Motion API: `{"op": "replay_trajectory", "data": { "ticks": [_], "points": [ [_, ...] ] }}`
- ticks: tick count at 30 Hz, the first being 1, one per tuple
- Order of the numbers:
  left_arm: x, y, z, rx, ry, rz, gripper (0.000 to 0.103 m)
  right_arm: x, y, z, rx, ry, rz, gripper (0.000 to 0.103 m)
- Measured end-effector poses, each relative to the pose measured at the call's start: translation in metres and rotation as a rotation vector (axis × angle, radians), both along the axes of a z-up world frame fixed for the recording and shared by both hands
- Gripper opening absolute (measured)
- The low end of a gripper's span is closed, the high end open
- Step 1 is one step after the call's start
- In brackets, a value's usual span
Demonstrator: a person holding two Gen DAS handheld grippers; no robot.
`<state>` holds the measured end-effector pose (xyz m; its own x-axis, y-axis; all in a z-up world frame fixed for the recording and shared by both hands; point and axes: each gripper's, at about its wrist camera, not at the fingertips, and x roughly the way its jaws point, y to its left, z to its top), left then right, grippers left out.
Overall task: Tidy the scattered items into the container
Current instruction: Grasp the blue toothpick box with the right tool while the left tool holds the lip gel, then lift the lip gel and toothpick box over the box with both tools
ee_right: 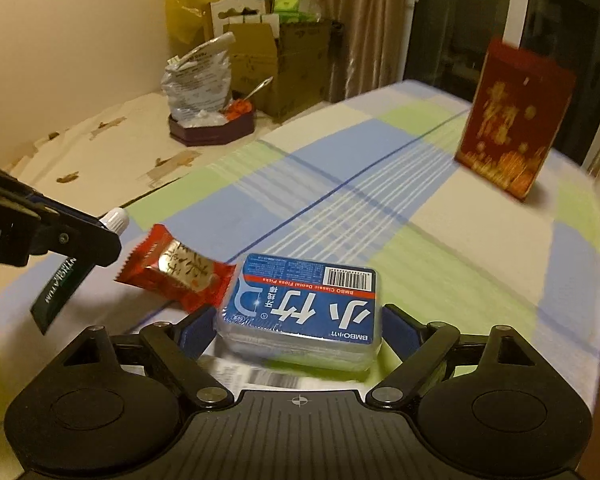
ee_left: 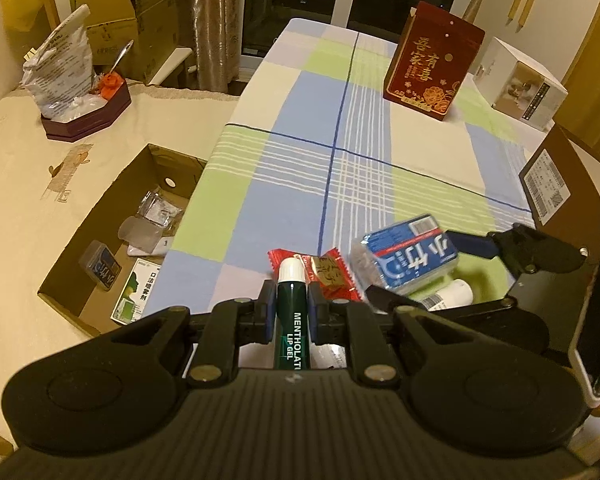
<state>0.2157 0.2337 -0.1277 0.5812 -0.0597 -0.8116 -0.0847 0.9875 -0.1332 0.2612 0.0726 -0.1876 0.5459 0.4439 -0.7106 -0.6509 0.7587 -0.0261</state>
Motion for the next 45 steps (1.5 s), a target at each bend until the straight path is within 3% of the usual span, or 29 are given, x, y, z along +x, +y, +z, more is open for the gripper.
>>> {"op": "replay_trajectory", "data": {
  "ticks": [15, 26, 45],
  "points": [
    [0.005, -0.038, 0.030, -0.031, -0.083, -0.088, 0.012, -0.026, -0.086, 0.072, 0.166, -0.044, -0.137, 0.090],
    [0.025, -0.111, 0.065, -0.063, -0.180, -0.232, 0.012, -0.039, -0.161, 0.124, 0.224, -0.137, -0.278, 0.090],
    [0.052, -0.246, 0.092, -0.102, -0.230, -0.445, 0.012, -0.049, -0.294, 0.149, 0.233, -0.193, -0.586, 0.090]
  ]
}}
